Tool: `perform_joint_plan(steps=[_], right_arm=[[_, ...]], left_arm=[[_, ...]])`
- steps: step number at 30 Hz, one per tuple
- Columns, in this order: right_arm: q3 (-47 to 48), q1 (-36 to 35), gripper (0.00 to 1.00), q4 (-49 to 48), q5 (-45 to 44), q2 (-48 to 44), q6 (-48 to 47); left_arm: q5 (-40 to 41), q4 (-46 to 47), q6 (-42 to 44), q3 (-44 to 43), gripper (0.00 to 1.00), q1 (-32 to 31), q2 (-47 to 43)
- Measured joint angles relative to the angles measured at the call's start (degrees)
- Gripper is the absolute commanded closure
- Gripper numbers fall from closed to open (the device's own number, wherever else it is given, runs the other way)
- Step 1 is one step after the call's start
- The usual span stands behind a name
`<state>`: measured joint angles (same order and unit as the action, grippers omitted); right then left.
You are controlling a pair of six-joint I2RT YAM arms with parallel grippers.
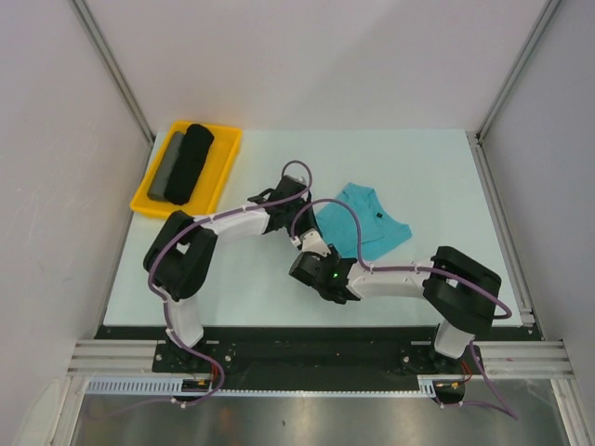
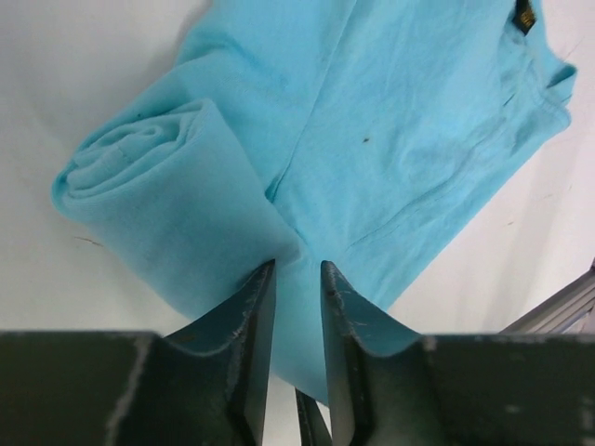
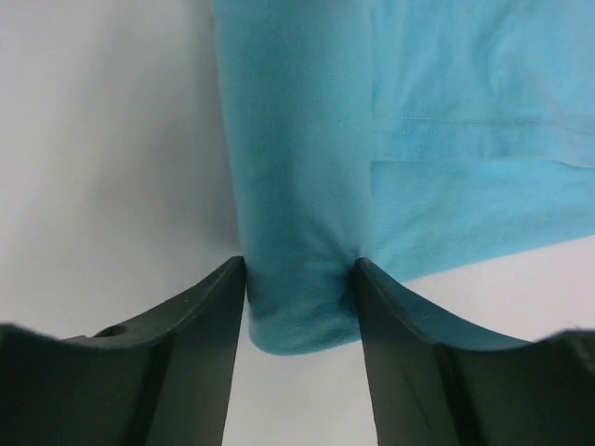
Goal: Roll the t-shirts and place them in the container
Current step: Roll the T-shirt to the center of the board.
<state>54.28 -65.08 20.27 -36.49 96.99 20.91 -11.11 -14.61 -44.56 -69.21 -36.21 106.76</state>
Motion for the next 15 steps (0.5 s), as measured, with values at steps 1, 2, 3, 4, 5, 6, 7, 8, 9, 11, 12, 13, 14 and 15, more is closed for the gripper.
perform_joint_plan(steps=[1,2,3,4,5,6,7,8,9,11,12,13,14,15], right_arm=[[0.0,0.0,0.51,0.2,-0.2,0.0,0.0],[0.0,0.2,0.53,0.5,-0.3,0.0,0.0],[0.1,0.5,0.53,0.5,-0.3,0.0,0.0],[0.1,0.7,0.53,0.5,-0.1,0.0,0.0],[0.1,1.1,0.54,0.4,0.5,0.0,0.0],[0.1,1.7,0.55,0.2,1.5,0.0,0.0],[0.0,2.4,0.55,-0.1,2.6,-0.2,0.0],[-0.3,3.4,0.56,-0.7,4.3,-0.7,0.0],[-0.8,4.4,0.56,-1.2,5.9,-1.3,0.0],[-2.6,7.4,0.57,-3.0,10.3,-3.7,0.0],[-3.6,9.3,0.57,-3.9,13.0,-5.0,0.0],[-4.6,11.4,0.57,-5.0,16.0,-6.3,0.1],[-5.7,13.7,0.57,-6.1,19.3,-7.5,0.2],[-6.5,15.4,0.57,-6.9,21.6,-8.3,0.3]], left_arm=[[0.0,-0.2,0.1,-0.4,0.59,0.0,0.0],[0.0,-0.3,0.2,-0.7,0.55,0.0,0.0],[0.0,-0.6,0.2,-1.1,0.52,0.0,0.0],[0.0,-0.8,0.5,-1.5,0.48,0.2,0.0],[0.0,-0.9,0.6,-1.7,0.46,0.3,-0.2],[0.0,-1.1,0.8,-1.7,0.45,0.5,-0.6],[0.0,-1.5,1.0,-1.7,0.43,0.7,-1.1],[0.0,-1.8,1.1,-1.7,0.43,0.9,-1.7],[0.0,-2.0,1.1,-1.7,0.43,1.3,-2.4],[0.0,-2.4,1.1,-1.7,0.42,2.1,-3.8],[0.0,-2.3,1.2,-1.6,0.41,2.6,-4.8],[0.0,-2.2,1.2,-1.4,0.40,3.0,-5.8],[0.0,-2.0,1.3,-0.9,0.38,3.2,-6.9],[0.0,-1.6,1.6,-0.3,0.35,3.5,-7.9]])
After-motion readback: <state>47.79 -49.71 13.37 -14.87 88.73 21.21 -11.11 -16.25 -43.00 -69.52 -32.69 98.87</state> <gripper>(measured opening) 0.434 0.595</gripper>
